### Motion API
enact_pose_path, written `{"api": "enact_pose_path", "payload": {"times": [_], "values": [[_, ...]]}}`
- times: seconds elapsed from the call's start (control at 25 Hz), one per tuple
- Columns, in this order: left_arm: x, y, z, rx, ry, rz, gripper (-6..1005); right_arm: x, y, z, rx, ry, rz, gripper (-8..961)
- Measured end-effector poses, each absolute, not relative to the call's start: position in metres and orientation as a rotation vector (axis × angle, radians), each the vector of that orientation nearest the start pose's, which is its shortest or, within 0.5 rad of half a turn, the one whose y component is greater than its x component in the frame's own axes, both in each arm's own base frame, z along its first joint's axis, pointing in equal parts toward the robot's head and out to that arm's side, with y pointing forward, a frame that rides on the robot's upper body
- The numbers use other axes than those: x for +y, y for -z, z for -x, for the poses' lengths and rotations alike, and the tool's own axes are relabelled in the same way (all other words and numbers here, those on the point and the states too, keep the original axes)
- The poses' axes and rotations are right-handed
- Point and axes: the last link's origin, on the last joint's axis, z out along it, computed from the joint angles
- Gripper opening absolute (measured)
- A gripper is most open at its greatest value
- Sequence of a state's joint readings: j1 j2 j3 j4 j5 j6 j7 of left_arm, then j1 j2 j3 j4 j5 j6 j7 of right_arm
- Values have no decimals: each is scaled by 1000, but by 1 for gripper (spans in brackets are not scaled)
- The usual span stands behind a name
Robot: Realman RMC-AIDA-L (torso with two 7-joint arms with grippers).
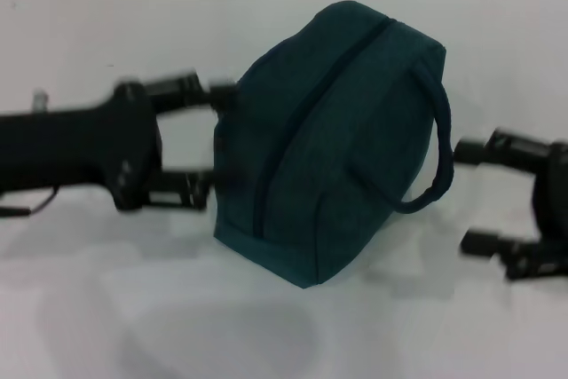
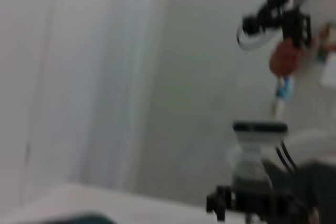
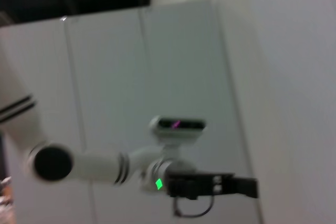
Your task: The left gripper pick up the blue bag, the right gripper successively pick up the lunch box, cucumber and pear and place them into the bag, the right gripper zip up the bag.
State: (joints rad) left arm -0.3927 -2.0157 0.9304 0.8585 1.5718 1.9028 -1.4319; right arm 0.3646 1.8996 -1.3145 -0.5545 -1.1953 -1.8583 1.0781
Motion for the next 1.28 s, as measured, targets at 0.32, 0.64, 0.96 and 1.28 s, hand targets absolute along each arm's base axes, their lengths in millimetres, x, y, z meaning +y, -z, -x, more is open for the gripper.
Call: {"api": "enact_pose_path", "payload": {"times": [0.32,0.64,0.96,1.28], "values": [[263,-42,240,-313,1029,2965,882,251,9,-239,107,-1225,2906,863],[253,-47,254,-346,1008,2948,880,256,23,-235,125,-1162,2937,860],[245,-41,261,-388,993,2958,879,262,19,-233,124,-1174,2904,857],[246,-40,258,-379,997,2962,879,268,13,-231,112,-1192,2868,857]]}}
